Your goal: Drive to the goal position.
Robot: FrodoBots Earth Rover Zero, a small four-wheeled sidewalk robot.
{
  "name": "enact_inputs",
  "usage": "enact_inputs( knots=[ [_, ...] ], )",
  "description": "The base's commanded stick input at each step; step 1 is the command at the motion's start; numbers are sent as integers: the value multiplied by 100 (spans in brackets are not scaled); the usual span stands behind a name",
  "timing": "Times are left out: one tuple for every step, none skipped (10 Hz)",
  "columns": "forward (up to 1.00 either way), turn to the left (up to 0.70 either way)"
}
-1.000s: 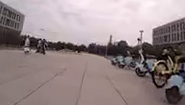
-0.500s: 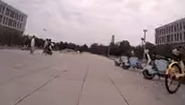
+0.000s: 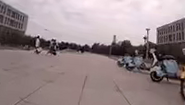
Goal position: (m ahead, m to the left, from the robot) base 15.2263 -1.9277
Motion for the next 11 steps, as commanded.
enact_inputs(
  knots=[
    [70, 0],
    [70, 0],
    [70, 8],
    [70, 0],
    [70, 0],
    [70, 0],
    [70, 0],
    [70, 0],
    [70, 0],
    [70, 0],
    [70, 0]
  ],
)
